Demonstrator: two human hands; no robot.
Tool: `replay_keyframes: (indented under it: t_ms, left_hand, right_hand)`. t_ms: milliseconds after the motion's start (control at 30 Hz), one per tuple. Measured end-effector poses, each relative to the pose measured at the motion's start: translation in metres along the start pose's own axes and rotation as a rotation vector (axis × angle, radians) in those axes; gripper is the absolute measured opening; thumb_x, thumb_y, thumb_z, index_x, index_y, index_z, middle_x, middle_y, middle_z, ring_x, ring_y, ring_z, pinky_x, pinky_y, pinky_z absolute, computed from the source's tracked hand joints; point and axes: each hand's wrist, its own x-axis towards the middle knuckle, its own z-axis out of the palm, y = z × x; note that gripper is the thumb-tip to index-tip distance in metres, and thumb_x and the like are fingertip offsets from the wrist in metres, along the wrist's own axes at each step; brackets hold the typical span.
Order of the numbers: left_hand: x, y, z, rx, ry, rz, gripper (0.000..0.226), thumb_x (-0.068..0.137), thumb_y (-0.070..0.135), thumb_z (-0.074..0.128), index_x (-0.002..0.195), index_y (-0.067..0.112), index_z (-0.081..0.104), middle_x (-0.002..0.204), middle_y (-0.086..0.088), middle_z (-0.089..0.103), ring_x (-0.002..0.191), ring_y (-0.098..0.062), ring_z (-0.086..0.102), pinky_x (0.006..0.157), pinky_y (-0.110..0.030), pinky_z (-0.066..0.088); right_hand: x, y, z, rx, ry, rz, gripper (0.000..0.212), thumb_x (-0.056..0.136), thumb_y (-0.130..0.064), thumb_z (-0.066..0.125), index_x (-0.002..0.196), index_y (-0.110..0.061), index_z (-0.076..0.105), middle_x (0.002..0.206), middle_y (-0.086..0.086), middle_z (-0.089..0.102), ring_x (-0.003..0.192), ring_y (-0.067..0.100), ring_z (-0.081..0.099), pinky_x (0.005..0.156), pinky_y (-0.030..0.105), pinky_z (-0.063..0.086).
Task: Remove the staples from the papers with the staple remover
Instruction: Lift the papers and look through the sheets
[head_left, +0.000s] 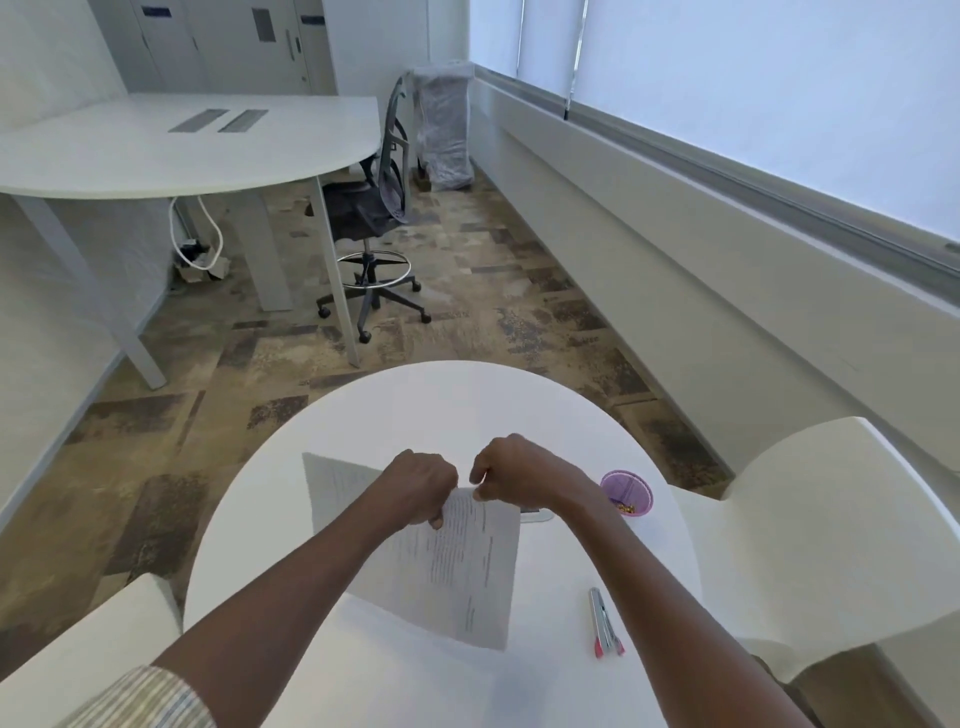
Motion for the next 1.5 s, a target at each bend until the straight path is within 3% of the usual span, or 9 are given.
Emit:
replay_keyframes:
  t_ms: [333,400,533,600,733,900,1100,1200,1500]
  left_hand:
    - [0.019,0.03,0.002,0.257,-0.105,0.144,0.021,0.082,0.007,0.071,0.103,0.007,0.07,0.102,-0.008,0.075,0.092,-0.026,0.07,0.073,-0.031,0.04]
    - [0.027,0.029,0.006,0.271,-0.035,0.157,0.023,0.082,0.004,0.07,0.104,0.009,0.069,0.106,-0.01,0.074,0.1,-0.027,0.068,0.095,-0.036,0.044]
    - [0.032,0.022,0.025,0.165,0.195,0.149,0.069,0.087,0.006,0.068,0.148,0.012,0.037,0.153,-0.014,0.041,0.149,-0.03,0.025,0.123,-0.044,0.009]
    - [0.023,0.029,0.039,-0.031,0.322,0.044,0.081,0.085,0.017,0.073,0.153,0.012,0.029,0.162,-0.012,0.025,0.153,-0.03,0.013,0.124,-0.042,0.006]
    - [-0.004,0.055,0.084,-0.414,0.474,-0.176,0.067,0.088,0.026,0.07,0.146,0.01,0.04,0.155,-0.009,0.036,0.147,-0.026,0.028,0.121,-0.033,0.024]
    - [-0.03,0.082,0.129,-0.787,0.477,-0.469,0.052,0.087,0.019,0.071,0.132,0.004,0.051,0.137,-0.01,0.051,0.133,-0.027,0.041,0.109,-0.034,0.038]
    - [-0.034,0.111,0.15,-1.547,0.241,-1.181,0.06,0.081,0.034,0.08,0.121,-0.006,0.06,0.122,-0.019,0.062,0.114,-0.038,0.059,0.093,-0.039,0.046]
    - [-0.032,0.119,0.158,-2.031,0.062,-1.182,0.036,0.085,0.028,0.079,0.093,-0.004,0.066,0.09,-0.017,0.068,0.072,-0.028,0.063,0.061,-0.03,0.05]
    - [-0.033,0.125,0.164,-2.265,0.042,-1.168,0.008,0.09,0.004,0.07,0.095,0.0,0.065,0.094,-0.02,0.072,0.078,-0.025,0.067,0.057,-0.03,0.049]
  right_hand:
    - [-0.01,0.023,0.04,-0.104,-0.159,0.02,0.016,0.092,-0.007,0.054,0.086,0.0,0.068,0.082,0.017,0.065,0.07,0.027,0.054,0.051,0.028,0.035]
    - [-0.011,0.037,0.05,0.011,-0.131,0.052,0.029,0.092,-0.005,0.053,0.063,-0.01,0.056,0.075,0.016,0.067,0.066,0.029,0.066,0.049,0.025,0.042]
    - [-0.017,0.063,0.077,0.375,-0.056,0.199,0.037,0.087,-0.001,0.057,0.054,-0.013,0.046,0.055,0.002,0.053,0.043,0.012,0.059,0.037,0.016,0.036]
    - [-0.019,0.073,0.095,0.547,-0.023,0.281,0.033,0.085,-0.002,0.061,0.055,-0.008,0.049,0.053,0.007,0.051,0.038,0.011,0.053,0.038,0.018,0.035]
    - [-0.022,0.083,0.13,0.811,0.004,0.398,0.023,0.085,-0.008,0.06,0.063,-0.004,0.06,0.056,0.011,0.061,0.043,0.016,0.041,0.045,0.022,0.03]
    - [-0.02,0.087,0.17,0.995,0.056,0.539,0.026,0.09,-0.009,0.064,0.069,0.005,0.066,0.066,0.009,0.07,0.047,0.017,0.046,0.044,0.023,0.037]
    - [-0.02,0.081,0.204,1.131,0.081,0.674,0.03,0.091,-0.008,0.064,0.061,-0.008,0.066,0.085,0.008,0.077,0.056,0.017,0.053,0.05,0.026,0.044]
    - [-0.023,0.074,0.214,1.187,0.081,0.721,0.018,0.091,-0.009,0.063,0.083,0.005,0.072,0.095,0.004,0.078,0.065,0.018,0.064,0.054,0.025,0.048]
    - [-0.035,0.067,0.222,1.347,0.075,0.758,0.014,0.093,-0.015,0.063,0.089,-0.005,0.072,0.098,0.005,0.078,0.08,0.021,0.072,0.065,0.029,0.054]
